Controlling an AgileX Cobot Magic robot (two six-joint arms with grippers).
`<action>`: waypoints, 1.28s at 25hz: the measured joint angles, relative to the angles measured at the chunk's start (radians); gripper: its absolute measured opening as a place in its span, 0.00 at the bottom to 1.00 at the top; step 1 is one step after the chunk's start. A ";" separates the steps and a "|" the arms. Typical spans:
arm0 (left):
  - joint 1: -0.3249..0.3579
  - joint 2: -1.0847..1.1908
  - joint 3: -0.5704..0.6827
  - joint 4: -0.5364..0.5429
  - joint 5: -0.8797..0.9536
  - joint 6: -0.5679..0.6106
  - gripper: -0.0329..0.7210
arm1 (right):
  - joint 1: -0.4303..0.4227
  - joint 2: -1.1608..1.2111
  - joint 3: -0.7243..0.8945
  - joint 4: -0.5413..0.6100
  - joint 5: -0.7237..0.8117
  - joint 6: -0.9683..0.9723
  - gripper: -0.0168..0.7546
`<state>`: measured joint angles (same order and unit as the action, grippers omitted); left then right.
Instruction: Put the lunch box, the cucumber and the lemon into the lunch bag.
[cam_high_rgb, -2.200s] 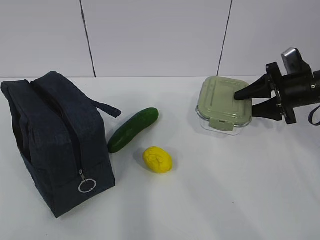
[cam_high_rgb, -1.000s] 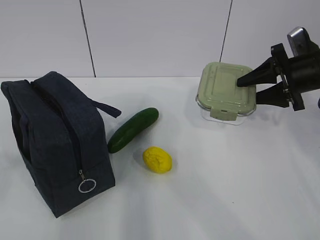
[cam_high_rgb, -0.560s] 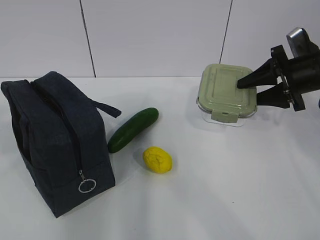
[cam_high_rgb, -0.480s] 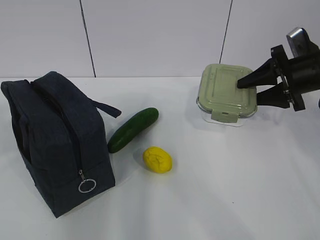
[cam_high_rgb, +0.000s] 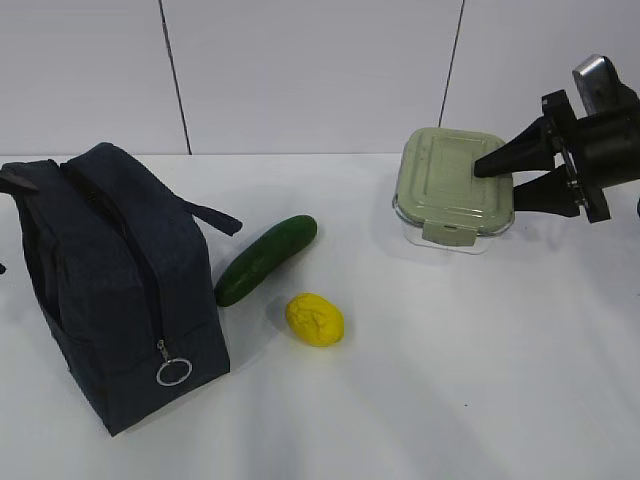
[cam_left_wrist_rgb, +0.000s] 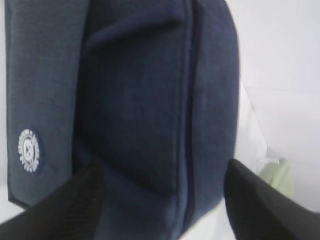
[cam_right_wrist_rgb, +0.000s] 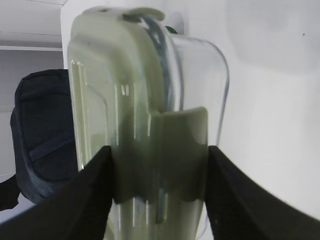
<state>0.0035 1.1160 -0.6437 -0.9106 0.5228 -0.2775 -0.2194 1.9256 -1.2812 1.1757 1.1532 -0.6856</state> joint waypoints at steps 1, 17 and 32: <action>0.000 0.022 0.000 -0.012 -0.015 0.000 0.76 | 0.000 0.000 0.000 0.000 0.000 0.000 0.55; 0.000 0.210 -0.071 -0.176 -0.102 0.144 0.69 | 0.000 0.000 0.000 0.000 0.000 0.000 0.55; 0.000 0.230 -0.071 -0.188 -0.072 0.209 0.65 | 0.000 0.000 0.000 0.000 0.000 -0.008 0.55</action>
<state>0.0035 1.3464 -0.7144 -1.0982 0.4505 -0.0681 -0.2194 1.9256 -1.2812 1.1757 1.1532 -0.6937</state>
